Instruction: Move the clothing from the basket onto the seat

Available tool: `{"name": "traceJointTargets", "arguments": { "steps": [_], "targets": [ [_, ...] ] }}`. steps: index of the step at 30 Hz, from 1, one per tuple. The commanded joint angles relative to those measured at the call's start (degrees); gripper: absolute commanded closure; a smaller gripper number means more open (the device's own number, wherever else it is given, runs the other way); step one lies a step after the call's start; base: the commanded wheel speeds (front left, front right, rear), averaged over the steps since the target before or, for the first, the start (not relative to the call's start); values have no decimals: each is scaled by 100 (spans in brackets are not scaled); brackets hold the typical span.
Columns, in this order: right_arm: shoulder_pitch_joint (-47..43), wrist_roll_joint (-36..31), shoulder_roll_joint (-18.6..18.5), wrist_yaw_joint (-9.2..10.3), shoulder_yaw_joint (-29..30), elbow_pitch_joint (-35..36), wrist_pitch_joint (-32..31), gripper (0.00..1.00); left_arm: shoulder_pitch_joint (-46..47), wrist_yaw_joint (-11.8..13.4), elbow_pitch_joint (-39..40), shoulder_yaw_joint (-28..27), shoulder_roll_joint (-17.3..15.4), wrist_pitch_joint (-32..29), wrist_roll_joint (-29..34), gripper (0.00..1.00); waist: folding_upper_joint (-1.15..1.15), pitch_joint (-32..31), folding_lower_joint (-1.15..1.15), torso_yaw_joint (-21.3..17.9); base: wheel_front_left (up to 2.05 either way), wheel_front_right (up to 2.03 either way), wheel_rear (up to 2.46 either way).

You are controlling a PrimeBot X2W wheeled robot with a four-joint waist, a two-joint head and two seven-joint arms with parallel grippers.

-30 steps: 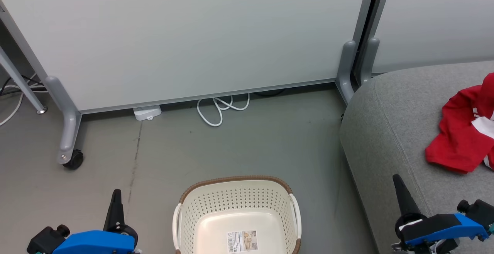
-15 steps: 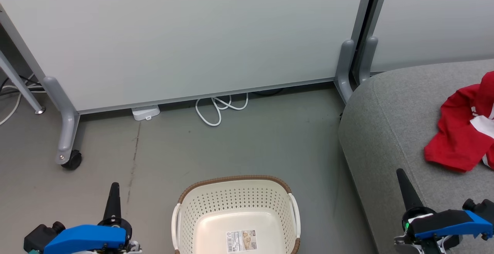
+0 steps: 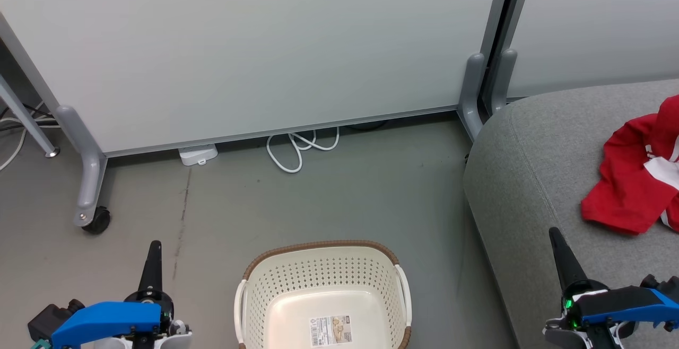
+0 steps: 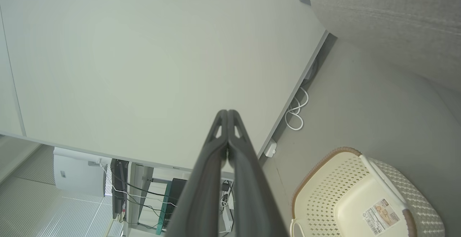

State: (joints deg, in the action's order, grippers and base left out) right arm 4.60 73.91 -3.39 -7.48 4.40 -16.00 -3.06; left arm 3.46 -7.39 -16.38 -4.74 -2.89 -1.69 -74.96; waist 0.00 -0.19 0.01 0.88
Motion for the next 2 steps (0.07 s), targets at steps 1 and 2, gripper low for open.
{"name": "traceJointTargets", "arguments": {
  "steps": [1,2],
  "targets": [
    [144,130,12,-1,30,64,-29,100,116,-12,65,-31,-2,-44,-114,100,0,1,0,-3,0,0,0],
    [147,184,13,-2,35,69,-42,100,123,-13,72,-37,-2,-57,-161,100,0,2,0,-5,0,0,0]
  ]
}}
